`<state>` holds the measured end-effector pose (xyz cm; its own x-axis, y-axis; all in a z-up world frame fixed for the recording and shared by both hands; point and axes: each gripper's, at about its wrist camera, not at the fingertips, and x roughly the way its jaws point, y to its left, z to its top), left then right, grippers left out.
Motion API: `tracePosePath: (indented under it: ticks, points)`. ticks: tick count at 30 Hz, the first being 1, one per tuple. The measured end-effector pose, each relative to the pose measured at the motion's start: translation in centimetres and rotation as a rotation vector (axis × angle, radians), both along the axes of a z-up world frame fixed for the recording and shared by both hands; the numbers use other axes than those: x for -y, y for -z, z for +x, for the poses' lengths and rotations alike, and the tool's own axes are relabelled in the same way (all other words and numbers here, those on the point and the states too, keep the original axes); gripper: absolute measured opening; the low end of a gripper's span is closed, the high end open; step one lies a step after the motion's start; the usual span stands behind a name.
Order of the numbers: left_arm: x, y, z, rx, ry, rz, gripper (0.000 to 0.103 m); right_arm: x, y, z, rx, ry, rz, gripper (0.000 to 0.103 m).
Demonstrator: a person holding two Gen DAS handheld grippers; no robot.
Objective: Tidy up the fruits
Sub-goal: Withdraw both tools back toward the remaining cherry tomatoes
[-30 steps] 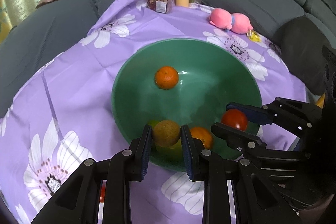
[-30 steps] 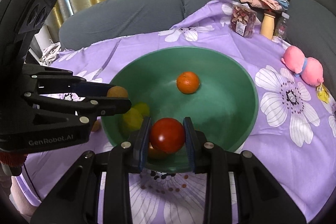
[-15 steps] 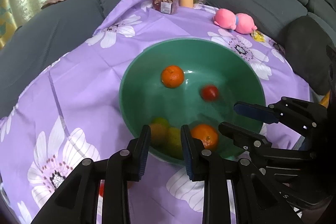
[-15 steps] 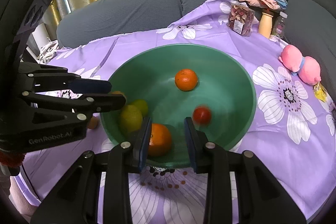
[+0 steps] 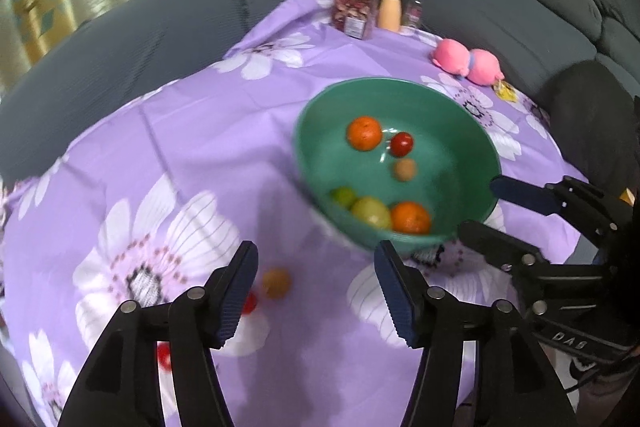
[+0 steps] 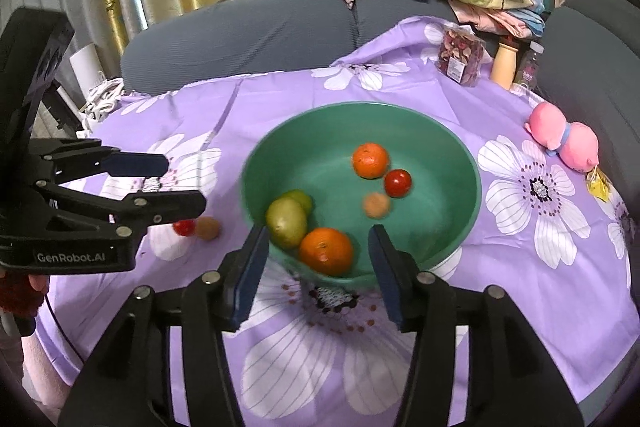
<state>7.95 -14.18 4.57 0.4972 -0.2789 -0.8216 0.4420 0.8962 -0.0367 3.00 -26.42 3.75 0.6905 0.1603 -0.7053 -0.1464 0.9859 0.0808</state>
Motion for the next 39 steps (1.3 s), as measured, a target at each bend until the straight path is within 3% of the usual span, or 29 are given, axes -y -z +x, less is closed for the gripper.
tracePosePath:
  ticks: [12, 18, 25, 39]
  points:
    - [-7.6, 1.3, -4.6, -0.042, -0.167, -0.056, 0.062, -4.1, -0.6, -2.9, -0.019, -0.099, -0.012, 0.057]
    - [-10.5, 2.2, -6.6, -0.063, -0.226, -0.045, 0.062, -6.3, 0.1, -3.5, -0.053, -0.148, -0.015, 0.057]
    - [-12.6, 3.0, -7.8, -0.077, -0.263, -0.056, 0.062, -8.7, 0.1, -3.8, -0.061, -0.207, -0.032, 0.057]
    - [-14.7, 4.1, -8.2, -0.1, -0.308, -0.077, 0.062, -9.1, 1.1, -3.3, -0.098, -0.202, -0.038, 0.057]
